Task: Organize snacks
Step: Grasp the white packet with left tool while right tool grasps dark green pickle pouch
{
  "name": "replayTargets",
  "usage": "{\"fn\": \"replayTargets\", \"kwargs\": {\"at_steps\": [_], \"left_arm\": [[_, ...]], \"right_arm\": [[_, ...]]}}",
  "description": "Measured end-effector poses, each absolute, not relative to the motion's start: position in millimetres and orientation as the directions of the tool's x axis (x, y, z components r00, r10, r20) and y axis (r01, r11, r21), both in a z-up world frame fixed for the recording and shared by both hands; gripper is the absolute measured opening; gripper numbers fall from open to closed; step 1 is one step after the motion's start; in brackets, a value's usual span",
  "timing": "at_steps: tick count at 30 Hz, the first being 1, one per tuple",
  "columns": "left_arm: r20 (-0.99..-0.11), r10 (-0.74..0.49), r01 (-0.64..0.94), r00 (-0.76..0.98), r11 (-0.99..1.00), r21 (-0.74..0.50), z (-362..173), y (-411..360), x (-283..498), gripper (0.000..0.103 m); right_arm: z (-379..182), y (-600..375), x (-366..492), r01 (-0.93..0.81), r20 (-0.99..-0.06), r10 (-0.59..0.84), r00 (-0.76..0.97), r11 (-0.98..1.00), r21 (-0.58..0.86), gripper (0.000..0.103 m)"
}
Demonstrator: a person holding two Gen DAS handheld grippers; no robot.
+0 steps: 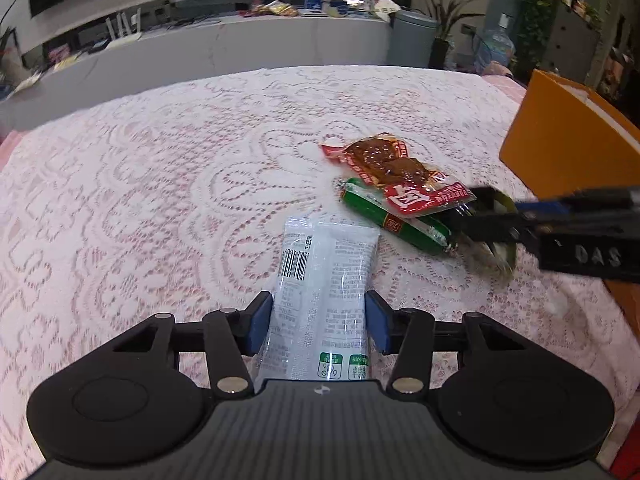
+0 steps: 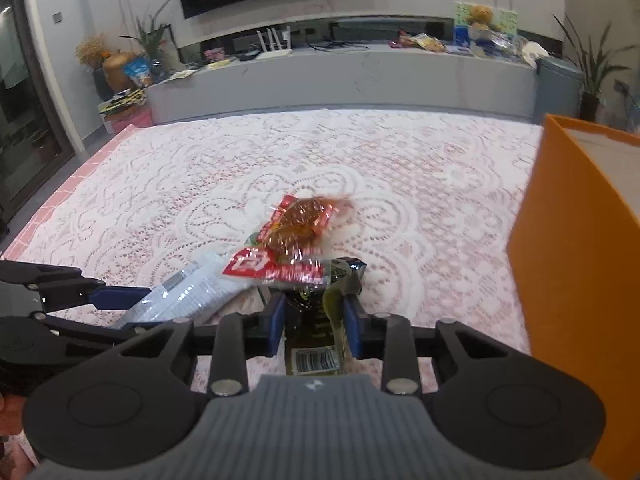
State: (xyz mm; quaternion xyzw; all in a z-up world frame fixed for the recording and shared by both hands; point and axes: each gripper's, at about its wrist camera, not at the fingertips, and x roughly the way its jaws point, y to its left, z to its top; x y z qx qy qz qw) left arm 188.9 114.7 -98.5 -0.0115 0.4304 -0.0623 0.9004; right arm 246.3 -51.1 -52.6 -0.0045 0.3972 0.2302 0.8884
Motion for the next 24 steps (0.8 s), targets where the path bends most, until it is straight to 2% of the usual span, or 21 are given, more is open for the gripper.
{"fn": "replayTargets", "kwargs": {"at_steps": [5,11,18,20,24], "left_arm": [[-0.781,-0.157,0.054,0.605,0.986,-0.157,-93,117,174,0.056],[-0.802,-0.153,0.057,0.577,0.988,-0.147,-90,107,159,0.056],[-0.815,-0.122,0.082,0.566,0.992,-0.092,-96,99,159,0.059],[-0.812,-0.118,0.097,0.572,0.992,-0.076,-96,96,158,0.061],[-0.807,-0.129,0.127,0.576,0.99,-0.067,-98,93,160,0.075]], "right_arm": [[-47,-61,223,-0.404,-0.751,0.394,0.529,0.896,0.185,0.029],[-45,-64,195,-0.423,-0.799,0.377,0.469,0.89,0.171,0.03],[-44,-72,192,-0.395,-0.802,0.377,0.464,0.898,0.194,0.044],[-46,-73,196,-0.381,-0.799,0.379,0.467,0.902,0.205,0.054],[-49,-69,204,-0.38,-0.78,0.393,0.488,0.899,0.215,0.064]]}}
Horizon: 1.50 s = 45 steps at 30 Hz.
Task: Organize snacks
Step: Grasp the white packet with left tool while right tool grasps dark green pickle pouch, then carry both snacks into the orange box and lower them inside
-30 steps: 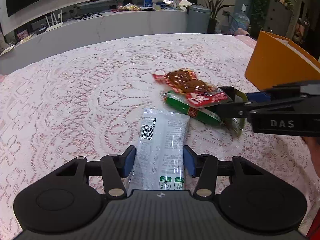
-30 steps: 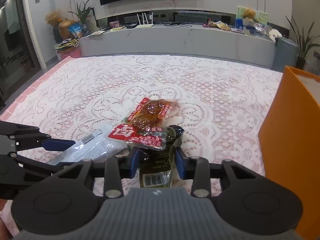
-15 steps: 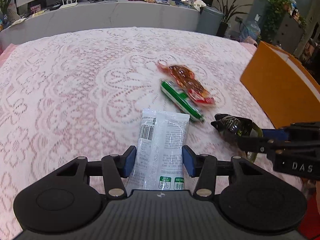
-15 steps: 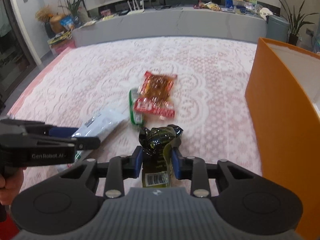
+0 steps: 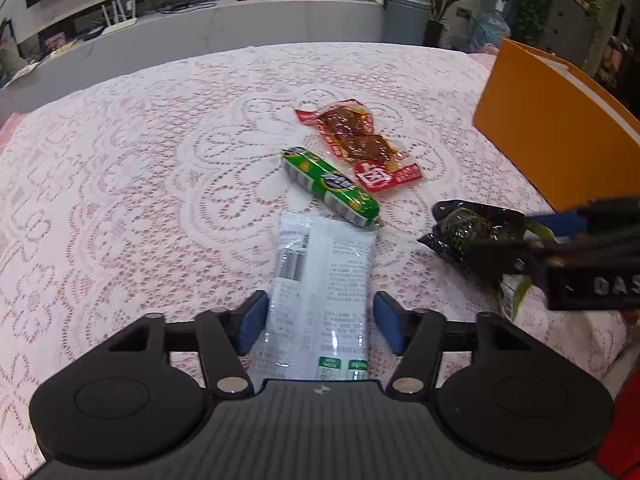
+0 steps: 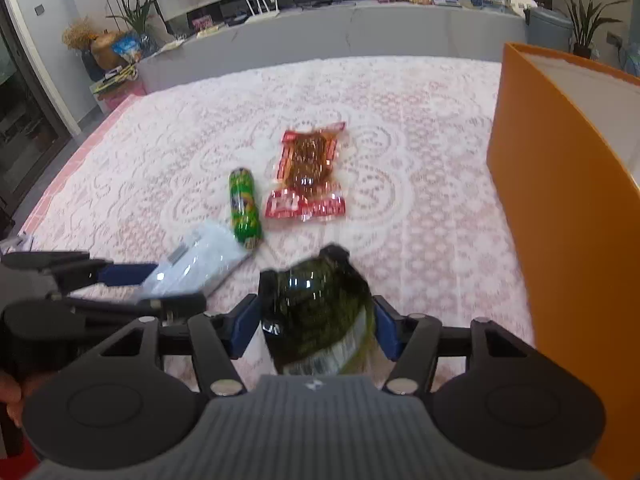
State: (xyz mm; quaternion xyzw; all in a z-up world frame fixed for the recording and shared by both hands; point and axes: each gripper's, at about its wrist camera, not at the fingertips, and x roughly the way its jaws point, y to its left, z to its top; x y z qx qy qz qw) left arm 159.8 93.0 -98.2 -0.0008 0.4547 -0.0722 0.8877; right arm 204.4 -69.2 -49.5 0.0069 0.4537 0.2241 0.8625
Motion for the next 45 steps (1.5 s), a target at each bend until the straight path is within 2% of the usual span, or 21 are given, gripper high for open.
{"fn": "replayTargets", "kwargs": {"at_steps": [2,9,14,16,17,20,23,30,39,45], "left_arm": [[-0.806,-0.137,0.143,0.575,0.988,-0.066,-99,92,159,0.078],[-0.807,-0.135,0.184,0.576,0.982,-0.033,-100,88,159,0.081],[-0.809,-0.127,0.195,0.574,0.981,-0.015,-101,85,158,0.07],[-0.805,-0.12,0.187,0.58,0.982,-0.011,-100,86,157,0.062],[-0.804,-0.116,0.172,0.584,0.985,-0.018,-99,88,157,0.057],[-0.801,-0.141,0.14,0.582,0.988,-0.073,-98,95,159,0.056],[-0.8,-0.143,0.124,0.583,0.988,-0.087,-97,97,158,0.055],[-0.803,-0.149,0.086,0.576,0.989,-0.122,-86,97,152,0.054],[-0.754,-0.231,-0.01,0.615,0.954,-0.3,-58,96,129,0.054],[-0.73,-0.224,-0.001,0.646,0.956,-0.294,-30,78,119,0.054]], "right_arm": [[-48,-63,205,-0.405,-0.764,0.383,0.519,0.897,0.175,0.068],[-54,-45,206,-0.484,-0.757,0.36,0.545,0.873,0.067,0.07],[-64,-49,213,-0.462,-0.79,0.361,0.495,0.88,0.112,0.068],[-65,-49,214,-0.455,-0.796,0.358,0.488,0.883,0.118,0.067],[-65,-49,214,-0.453,-0.799,0.355,0.486,0.884,0.118,0.066],[-59,-46,208,-0.476,-0.776,0.367,0.514,0.874,0.098,0.05],[-58,-40,202,-0.499,-0.771,0.352,0.531,0.865,0.051,0.046],[-47,-47,199,-0.477,-0.747,0.363,0.557,0.876,0.071,0.045],[-24,-54,182,-0.484,-0.716,0.386,0.581,0.872,0.078,0.045],[0,-71,177,-0.46,-0.704,0.382,0.598,0.884,0.089,0.045]]}}
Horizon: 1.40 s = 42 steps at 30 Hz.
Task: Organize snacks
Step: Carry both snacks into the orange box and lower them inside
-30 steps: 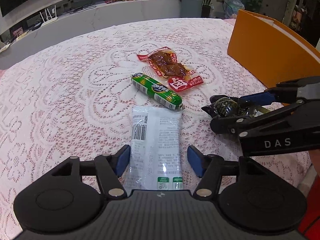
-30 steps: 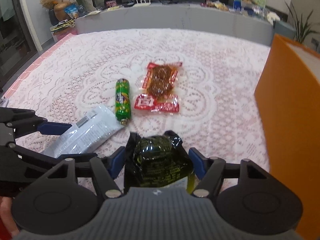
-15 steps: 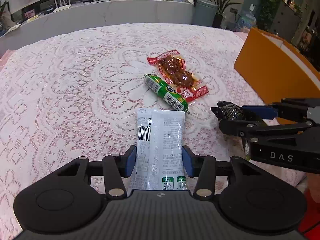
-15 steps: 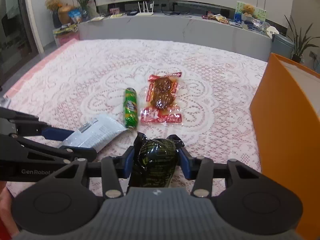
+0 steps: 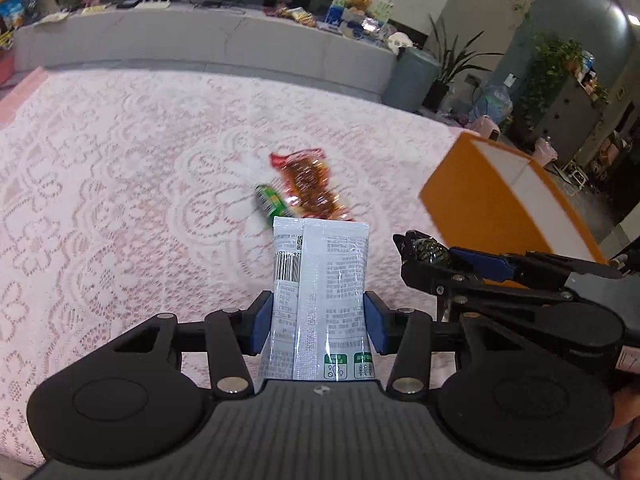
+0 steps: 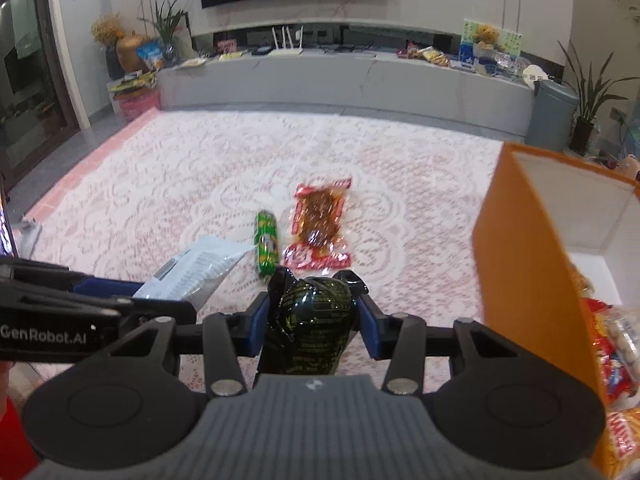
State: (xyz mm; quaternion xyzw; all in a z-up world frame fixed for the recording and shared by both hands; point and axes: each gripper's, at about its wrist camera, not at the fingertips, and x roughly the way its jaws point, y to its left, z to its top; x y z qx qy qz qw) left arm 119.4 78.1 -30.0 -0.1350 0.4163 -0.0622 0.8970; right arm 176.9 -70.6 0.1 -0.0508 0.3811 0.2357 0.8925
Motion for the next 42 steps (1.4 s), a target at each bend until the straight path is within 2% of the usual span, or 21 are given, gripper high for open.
{"fn": "replayTargets", "kwargs": {"at_steps": [13,21,31,42], "left_arm": [[-0.644,-0.284,0.142,0.71,0.954,-0.263,40,9,114,0.054],[-0.633,-0.352,0.283,0.69,0.936,-0.211,60,-57,131,0.054],[-0.675,-0.387,0.426,0.629,0.897,-0.117,49,-138,170,0.054],[-0.748,-0.342,0.52,0.569,0.854,0.005,10,-187,220,0.054]], "right_arm": [[78,-155,157,-0.393,-0.635,0.362,0.683,0.914,0.098,0.045],[107,-207,152,-0.417,-0.656,0.325,0.681,0.909,0.017,0.045],[98,-257,165,-0.436,-0.731,0.206,0.651,0.889,-0.137,0.045],[52,-283,213,-0.445,-0.775,0.2,0.599,0.888,-0.115,0.045]]}}
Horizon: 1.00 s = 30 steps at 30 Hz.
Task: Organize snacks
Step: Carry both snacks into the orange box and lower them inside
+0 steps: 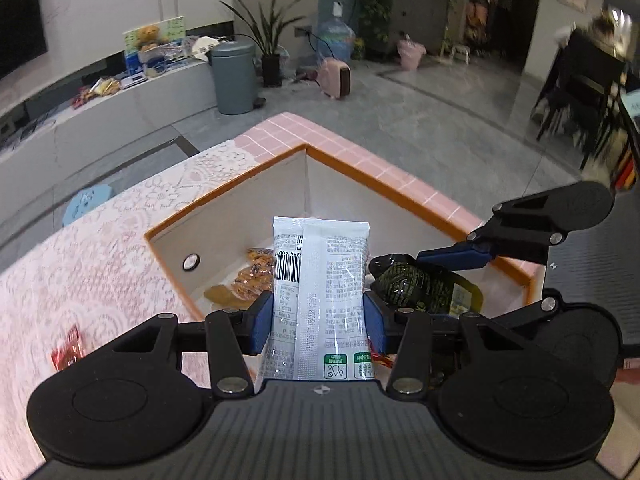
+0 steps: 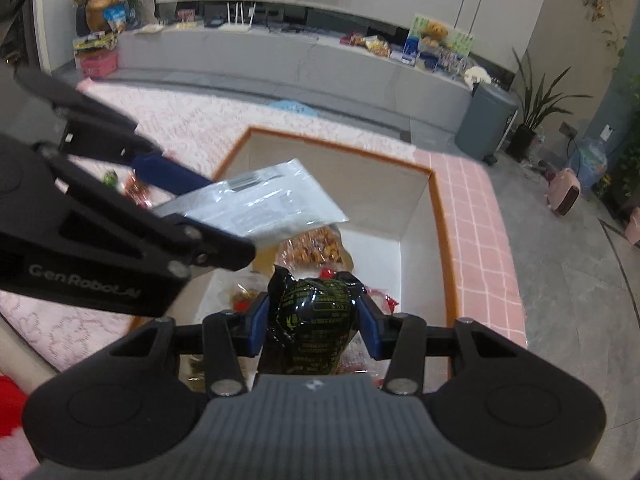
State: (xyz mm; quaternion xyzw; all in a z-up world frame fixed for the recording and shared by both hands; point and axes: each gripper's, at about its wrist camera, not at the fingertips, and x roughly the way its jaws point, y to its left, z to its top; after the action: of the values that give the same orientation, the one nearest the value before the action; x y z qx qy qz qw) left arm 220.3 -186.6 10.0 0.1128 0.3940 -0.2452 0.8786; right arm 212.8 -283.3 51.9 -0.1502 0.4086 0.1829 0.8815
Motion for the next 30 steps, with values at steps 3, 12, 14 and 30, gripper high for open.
{"fn": "replayTargets", "kwargs": {"at_steps": [3,12,14,30], "left_arm": [[-0.759,-0.32,0.549,0.567,0.834,0.058,1,-198,230,0.054],[-0.779,-0.299,0.582,0.551,0.807,0.101,-26,-211,255,0.053],[-0.785,-0.287,0.582,0.549,0.806,0.112,-32,-213,260,0.053],[-0.838,-0.203,0.572,0.506,0.807,0.149,-56,-213,273,0.054]], "right_arm": [[39,-283,226,-0.452,-0.784,0.184,0.593,0.882,-0.135,0.045],[13,-274,246,-0.519,-0.802,0.172,0.572,0.833,-0.191,0.045],[10,-275,248,-0.532,-0.803,0.181,0.568,0.825,-0.19,0.045],[-7,-267,263,-0.565,-0.835,0.142,0.531,0.795,-0.223,0.05]]}}
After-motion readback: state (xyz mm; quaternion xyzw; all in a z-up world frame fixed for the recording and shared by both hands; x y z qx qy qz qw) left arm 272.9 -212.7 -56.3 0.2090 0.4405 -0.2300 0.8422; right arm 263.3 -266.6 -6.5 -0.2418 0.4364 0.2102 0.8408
